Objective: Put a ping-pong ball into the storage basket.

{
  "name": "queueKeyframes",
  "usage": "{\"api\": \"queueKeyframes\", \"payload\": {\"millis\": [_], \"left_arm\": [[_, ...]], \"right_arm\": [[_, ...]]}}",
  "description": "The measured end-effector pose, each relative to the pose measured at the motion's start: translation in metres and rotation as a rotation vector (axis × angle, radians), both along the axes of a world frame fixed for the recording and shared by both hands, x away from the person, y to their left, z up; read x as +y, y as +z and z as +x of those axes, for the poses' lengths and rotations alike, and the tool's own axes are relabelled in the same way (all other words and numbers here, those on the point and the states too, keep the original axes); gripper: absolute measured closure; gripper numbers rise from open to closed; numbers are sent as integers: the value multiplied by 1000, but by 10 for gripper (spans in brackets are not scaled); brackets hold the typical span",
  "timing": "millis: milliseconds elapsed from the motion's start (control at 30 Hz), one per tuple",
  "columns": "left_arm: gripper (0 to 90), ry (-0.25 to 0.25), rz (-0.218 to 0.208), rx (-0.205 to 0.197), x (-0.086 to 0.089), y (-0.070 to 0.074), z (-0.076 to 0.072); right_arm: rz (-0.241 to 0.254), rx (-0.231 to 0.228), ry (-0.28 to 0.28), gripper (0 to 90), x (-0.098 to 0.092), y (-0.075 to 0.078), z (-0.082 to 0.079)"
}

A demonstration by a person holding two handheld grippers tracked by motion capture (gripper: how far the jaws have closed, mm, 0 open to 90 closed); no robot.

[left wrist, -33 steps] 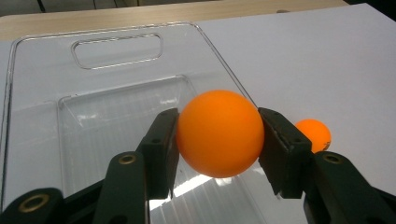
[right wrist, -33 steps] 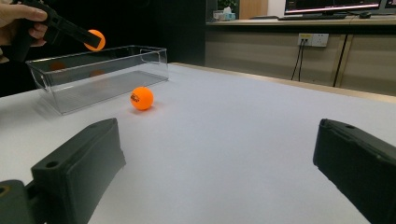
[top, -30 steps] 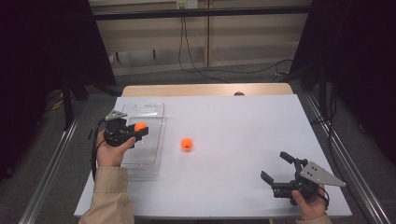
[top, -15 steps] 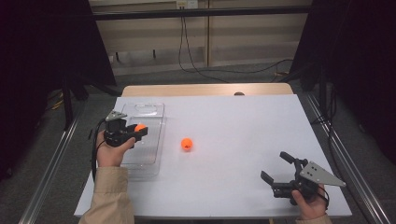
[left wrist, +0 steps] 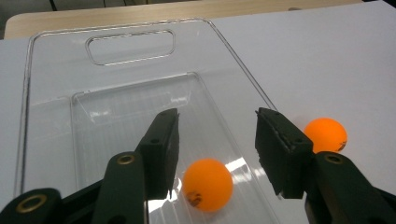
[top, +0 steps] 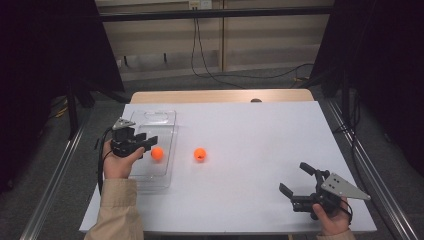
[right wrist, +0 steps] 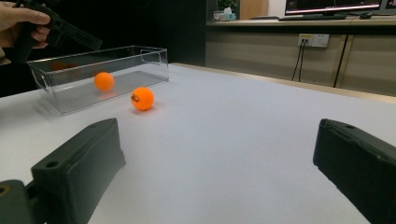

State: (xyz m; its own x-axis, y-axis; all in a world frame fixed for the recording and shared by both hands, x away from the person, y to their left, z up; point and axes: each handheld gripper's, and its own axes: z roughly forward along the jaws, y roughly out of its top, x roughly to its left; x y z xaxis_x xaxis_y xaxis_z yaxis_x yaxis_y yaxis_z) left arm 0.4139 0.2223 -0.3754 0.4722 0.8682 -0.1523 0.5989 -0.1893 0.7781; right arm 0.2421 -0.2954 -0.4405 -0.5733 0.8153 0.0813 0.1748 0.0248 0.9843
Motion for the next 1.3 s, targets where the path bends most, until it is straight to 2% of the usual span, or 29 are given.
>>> {"api": "queueKeyframes", "payload": {"millis": [233, 700, 933, 1300], "left_arm": [[463, -6, 0, 0, -1, 1, 0], [341, -38, -30, -10, -11, 7, -4], [311, -66, -26, -9, -19, 9, -5], [263, -83, -35, -17, -28, 13, -8]], "right_arm": [[2, 1, 1, 7, 0, 0, 0], [0, 0, 3, 7, 0, 0, 0], [1, 1, 1, 7, 0, 0, 0], [0, 0, 2, 7, 0, 0, 0]]}}
